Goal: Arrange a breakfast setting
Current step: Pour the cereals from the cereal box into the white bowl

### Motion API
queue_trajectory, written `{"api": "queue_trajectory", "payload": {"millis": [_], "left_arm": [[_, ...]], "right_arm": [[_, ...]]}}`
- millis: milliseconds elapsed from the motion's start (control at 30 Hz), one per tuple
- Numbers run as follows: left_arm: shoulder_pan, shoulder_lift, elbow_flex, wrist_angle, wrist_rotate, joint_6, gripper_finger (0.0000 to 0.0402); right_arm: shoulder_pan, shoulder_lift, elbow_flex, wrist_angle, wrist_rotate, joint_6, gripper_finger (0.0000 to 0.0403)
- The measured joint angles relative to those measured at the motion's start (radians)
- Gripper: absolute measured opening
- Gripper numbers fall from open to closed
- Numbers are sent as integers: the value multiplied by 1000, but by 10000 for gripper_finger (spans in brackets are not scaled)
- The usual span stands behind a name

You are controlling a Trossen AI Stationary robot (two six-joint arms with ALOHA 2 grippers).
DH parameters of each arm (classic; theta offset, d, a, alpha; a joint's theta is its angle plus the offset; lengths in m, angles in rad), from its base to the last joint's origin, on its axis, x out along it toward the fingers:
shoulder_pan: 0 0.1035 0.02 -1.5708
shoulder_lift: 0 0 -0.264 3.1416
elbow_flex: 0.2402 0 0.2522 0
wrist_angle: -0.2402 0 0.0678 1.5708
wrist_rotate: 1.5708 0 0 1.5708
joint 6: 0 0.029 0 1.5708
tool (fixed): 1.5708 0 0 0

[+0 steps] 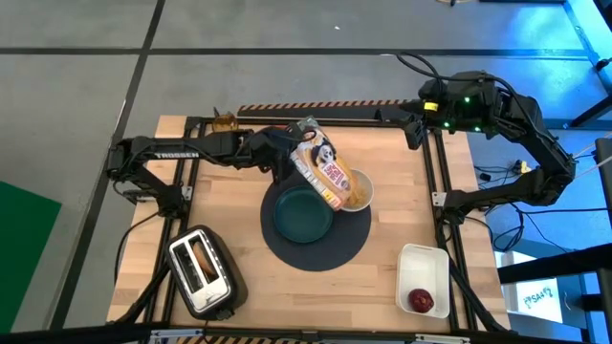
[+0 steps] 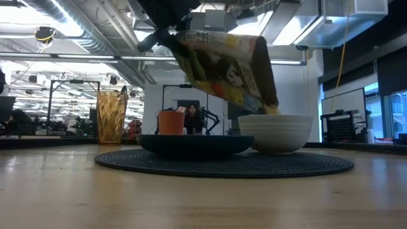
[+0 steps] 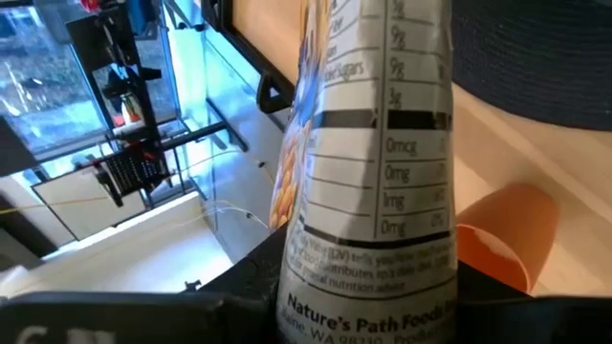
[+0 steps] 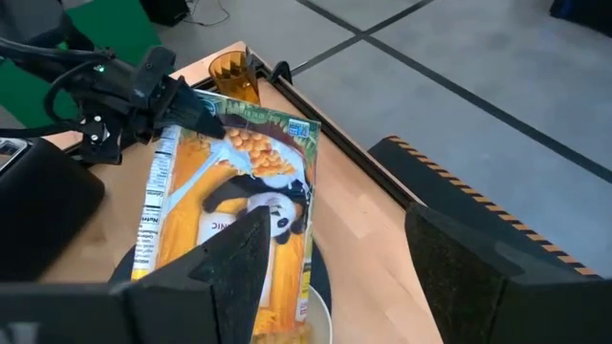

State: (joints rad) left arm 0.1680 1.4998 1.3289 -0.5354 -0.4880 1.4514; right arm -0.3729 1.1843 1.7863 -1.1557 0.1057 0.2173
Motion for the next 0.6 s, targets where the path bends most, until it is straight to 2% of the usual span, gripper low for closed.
{"api": "queue_trajectory", "payload": {"millis": [300, 467, 600], "left_arm": [[0, 0, 0, -1, -1, 78, 121], [0, 0, 0, -1, -1, 73, 121], [8, 0, 1, -8, 0, 14, 121]], "right_arm": [[0, 0, 0, 0, -5, 0, 232], [0, 0, 0, -6, -6, 0, 232], [0, 0, 0, -17, -9, 0, 232]]}}
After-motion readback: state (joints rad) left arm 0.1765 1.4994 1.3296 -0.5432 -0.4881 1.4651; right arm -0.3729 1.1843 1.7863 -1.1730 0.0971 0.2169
